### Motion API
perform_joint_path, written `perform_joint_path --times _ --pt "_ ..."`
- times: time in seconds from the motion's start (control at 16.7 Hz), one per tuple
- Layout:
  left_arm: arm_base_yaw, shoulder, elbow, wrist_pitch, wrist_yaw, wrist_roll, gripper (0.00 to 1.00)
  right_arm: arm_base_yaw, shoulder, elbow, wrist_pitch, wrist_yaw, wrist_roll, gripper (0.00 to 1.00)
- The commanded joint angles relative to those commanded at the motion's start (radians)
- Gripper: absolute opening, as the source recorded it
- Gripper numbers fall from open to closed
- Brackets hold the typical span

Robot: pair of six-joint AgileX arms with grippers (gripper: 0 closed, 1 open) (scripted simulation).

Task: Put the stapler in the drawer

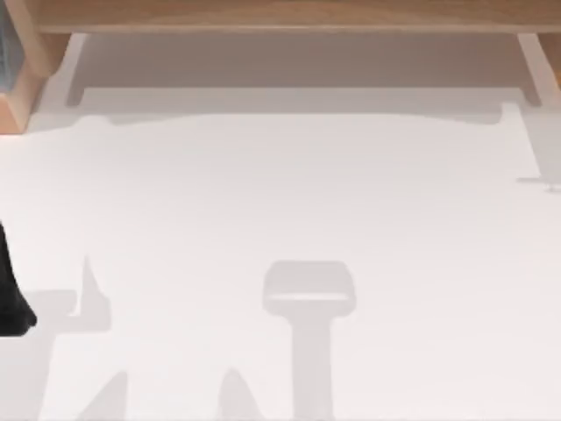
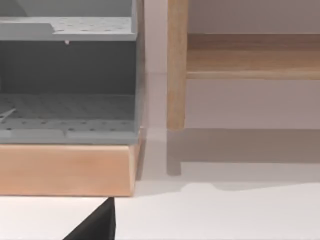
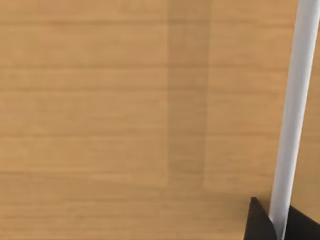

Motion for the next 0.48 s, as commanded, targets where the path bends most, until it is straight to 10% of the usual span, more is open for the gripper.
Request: perform_joint_path --times 0.48 --pt "0.000 0.000 0.000 0.000 0.000 0.000 1.00 0.021 0.025 0.042 -0.034 0.017 0.002 0.00"
